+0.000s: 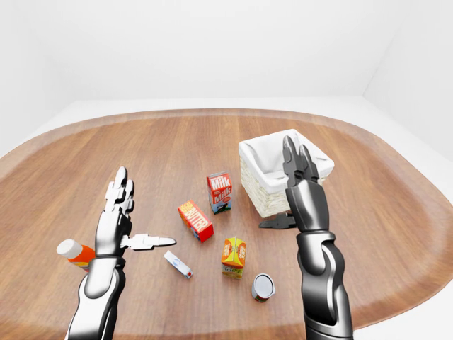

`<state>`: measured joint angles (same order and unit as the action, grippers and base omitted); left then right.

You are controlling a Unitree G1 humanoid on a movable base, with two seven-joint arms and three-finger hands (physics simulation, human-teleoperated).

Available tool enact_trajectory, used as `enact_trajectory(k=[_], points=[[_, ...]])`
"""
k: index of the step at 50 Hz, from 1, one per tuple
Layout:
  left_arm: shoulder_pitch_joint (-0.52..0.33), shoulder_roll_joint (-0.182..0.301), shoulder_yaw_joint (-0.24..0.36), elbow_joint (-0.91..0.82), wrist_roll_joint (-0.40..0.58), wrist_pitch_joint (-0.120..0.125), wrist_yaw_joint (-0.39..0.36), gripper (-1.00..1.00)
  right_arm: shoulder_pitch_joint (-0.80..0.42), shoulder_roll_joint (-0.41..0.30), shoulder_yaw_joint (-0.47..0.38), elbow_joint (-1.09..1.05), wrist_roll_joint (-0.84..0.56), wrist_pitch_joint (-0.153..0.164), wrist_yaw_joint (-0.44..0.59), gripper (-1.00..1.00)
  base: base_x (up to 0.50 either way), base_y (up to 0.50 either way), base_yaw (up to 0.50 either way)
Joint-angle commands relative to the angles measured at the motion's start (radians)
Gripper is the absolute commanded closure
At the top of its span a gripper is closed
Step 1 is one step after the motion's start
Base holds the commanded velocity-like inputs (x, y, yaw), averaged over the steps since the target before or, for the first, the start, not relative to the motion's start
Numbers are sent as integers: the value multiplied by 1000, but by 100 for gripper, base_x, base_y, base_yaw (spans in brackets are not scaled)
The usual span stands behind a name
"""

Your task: Pick up the alphabet soup and the tomato sauce, and put them in the basket.

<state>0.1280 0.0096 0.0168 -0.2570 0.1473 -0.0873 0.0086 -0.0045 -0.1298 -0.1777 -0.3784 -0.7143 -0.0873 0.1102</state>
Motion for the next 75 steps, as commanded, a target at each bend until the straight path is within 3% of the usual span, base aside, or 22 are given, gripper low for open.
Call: enact_trajectory(k=[1, 22, 52, 75], points=[[3, 0, -4, 3, 2, 0, -3, -100, 72, 28, 0, -43, 3, 0, 0, -100, 0, 0, 0], [1, 0, 0, -3, -4, 0, -4, -100, 184, 73, 22, -57, -6, 0, -31, -100, 0, 0, 0], [6, -1, -3, -8, -1, 0, -3, -100, 370, 146, 10, -154, 50, 0, 25, -100, 0, 0, 0], [10, 0, -3, -5, 2, 0, -5, -100, 456, 173, 6, -111, 55, 0, 0, -100, 0, 0, 0]])
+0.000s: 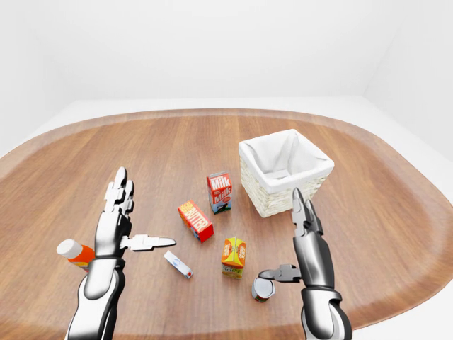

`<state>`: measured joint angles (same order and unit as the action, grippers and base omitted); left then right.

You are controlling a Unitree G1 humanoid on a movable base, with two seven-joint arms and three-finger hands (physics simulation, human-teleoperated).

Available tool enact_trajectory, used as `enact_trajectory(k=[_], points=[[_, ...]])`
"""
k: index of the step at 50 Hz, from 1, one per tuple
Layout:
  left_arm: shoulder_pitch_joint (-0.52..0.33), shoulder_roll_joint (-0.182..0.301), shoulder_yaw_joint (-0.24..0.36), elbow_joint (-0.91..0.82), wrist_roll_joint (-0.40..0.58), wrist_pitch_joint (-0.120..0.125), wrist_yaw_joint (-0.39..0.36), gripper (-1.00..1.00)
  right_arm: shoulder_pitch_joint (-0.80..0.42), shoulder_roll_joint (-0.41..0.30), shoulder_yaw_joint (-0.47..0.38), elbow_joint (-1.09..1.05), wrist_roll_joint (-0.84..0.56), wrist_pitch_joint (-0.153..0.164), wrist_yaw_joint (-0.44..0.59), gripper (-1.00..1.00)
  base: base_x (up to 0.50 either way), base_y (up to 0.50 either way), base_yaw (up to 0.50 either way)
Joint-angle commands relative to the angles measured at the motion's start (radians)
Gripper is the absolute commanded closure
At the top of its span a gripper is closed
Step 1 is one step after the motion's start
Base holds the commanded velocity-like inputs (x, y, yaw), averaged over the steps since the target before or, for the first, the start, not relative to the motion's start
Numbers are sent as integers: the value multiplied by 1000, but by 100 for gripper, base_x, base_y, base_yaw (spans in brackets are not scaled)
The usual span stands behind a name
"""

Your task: Pick up the alphabet soup and the tomato sauce, and put them in the basket.

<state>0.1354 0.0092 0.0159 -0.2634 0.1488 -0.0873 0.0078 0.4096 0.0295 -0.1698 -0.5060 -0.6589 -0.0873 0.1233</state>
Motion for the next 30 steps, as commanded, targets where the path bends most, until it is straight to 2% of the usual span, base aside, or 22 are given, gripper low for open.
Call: enact_trajectory(k=[1, 12, 14, 24, 28, 30], points=[[2, 0, -2, -2, 0, 0, -4, -100, 45, 15, -2, 18, -2, 0, -13, -100, 0, 0, 0], [1, -1, -2, -7, -2, 0, -4, -100, 68, 28, -7, 13, 2, 0, 0, -100, 0, 0, 0], [-2, 0, 0, -5, -4, 0, -4, -100, 75, 27, -4, 63, -16, 0, -37, -100, 0, 0, 0], [-2, -1, 0, -7, -6, 0, -4, -100, 90, 31, 10, 37, -16, 0, -19, -100, 0, 0, 0], [-3, -1, -1, -8, -5, 0, -4, -100, 104, 26, 16, 92, -41, 0, -67, -100, 0, 0, 0], [-3, 0, 0, -3, -6, 0, -4, -100, 114, 30, 21, 56, -29, 0, -42, -100, 0, 0, 0]])
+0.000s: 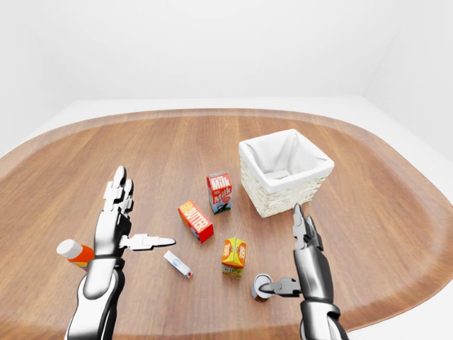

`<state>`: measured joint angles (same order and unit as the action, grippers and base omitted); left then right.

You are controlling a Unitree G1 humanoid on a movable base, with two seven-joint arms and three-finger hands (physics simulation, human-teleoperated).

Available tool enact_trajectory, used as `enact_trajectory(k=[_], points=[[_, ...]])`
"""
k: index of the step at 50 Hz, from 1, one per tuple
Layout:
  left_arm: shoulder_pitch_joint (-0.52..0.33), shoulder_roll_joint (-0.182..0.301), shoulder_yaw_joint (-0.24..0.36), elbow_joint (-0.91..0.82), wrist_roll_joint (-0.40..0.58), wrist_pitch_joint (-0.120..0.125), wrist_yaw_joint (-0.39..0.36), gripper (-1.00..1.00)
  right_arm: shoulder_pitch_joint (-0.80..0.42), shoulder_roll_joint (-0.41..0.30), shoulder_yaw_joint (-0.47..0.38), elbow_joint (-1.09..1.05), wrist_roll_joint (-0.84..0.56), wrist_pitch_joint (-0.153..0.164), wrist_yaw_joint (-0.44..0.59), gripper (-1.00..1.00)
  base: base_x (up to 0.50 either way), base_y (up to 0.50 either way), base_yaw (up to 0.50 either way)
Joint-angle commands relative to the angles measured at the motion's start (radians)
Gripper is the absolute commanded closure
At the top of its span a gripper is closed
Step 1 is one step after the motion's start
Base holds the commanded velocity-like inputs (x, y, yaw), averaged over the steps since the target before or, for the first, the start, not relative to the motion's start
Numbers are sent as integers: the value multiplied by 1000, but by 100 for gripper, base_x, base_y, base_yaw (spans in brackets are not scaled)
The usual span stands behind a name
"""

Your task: Pick up the alphabet soup and the tomato sauce, and put them in the basket.

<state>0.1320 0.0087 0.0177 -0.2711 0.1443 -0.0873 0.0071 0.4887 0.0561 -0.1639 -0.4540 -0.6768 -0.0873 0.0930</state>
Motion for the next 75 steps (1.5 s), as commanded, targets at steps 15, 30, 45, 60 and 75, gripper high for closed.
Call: enact_trajectory(k=[15, 30, 45, 60, 75], points=[[4, 1, -3, 7, 2, 0, -4, -100, 79, -9, 60, 61, -52, 0, -81, -100, 0, 0, 0], [7, 0, -5, 5, 4, 0, -4, -100, 66, -43, 108, 110, -81, 0, -129, -100, 0, 0, 0], [6, 0, -6, 3, 4, 0, -3, -100, 25, -71, 129, 171, -101, 0, -166, -100, 0, 0, 0], [6, 0, -6, 3, 5, 0, -3, -100, 35, -88, 164, 193, -128, 0, -207, -100, 0, 0, 0], [4, 1, -3, 12, 2, 0, -3, -100, 31, -123, 217, 264, -169, 0, -283, -100, 0, 0, 0]])
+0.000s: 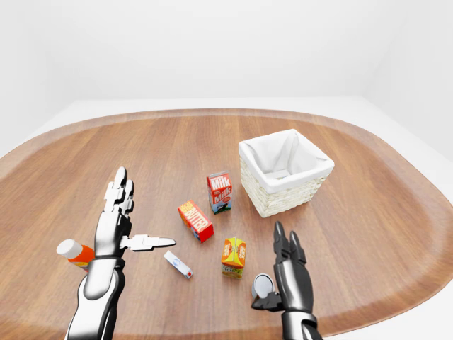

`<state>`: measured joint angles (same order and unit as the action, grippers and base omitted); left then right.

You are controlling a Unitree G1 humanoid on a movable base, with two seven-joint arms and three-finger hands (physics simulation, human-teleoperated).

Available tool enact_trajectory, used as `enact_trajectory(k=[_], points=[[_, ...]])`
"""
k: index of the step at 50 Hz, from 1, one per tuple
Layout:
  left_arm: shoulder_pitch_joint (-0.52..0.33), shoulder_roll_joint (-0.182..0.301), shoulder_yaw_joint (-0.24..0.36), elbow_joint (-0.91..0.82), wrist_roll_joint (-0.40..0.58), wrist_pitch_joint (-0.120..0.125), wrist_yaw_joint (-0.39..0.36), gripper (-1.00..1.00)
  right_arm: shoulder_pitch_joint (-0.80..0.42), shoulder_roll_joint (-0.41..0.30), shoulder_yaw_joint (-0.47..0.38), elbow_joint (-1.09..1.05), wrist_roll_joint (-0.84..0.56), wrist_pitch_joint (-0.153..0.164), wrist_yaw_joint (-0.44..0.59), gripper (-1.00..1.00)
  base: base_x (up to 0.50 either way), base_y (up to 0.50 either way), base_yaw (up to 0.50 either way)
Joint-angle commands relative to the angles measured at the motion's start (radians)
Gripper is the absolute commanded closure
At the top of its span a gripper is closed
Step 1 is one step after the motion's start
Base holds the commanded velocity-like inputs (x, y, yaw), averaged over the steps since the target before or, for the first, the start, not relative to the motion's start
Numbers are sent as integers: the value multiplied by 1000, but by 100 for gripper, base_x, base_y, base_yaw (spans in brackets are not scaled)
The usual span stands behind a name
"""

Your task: Pick up the alphabet soup and the tomato sauce, and put them in the basket.

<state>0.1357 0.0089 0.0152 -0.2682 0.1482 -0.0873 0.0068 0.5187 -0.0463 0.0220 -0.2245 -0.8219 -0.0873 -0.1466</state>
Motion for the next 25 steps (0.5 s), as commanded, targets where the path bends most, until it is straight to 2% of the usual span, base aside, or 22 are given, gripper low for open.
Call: enact_trajectory(k=[1, 25], points=[[1, 0, 0, 7, -2, 0, -3, -100, 1, -22, 33, 38, -25, 0, -47, -100, 0, 0, 0], [2, 1, -1, 4, -1, 0, -6, -100, -31, -54, 97, 132, -61, 0, -128, -100, 0, 0, 0]])
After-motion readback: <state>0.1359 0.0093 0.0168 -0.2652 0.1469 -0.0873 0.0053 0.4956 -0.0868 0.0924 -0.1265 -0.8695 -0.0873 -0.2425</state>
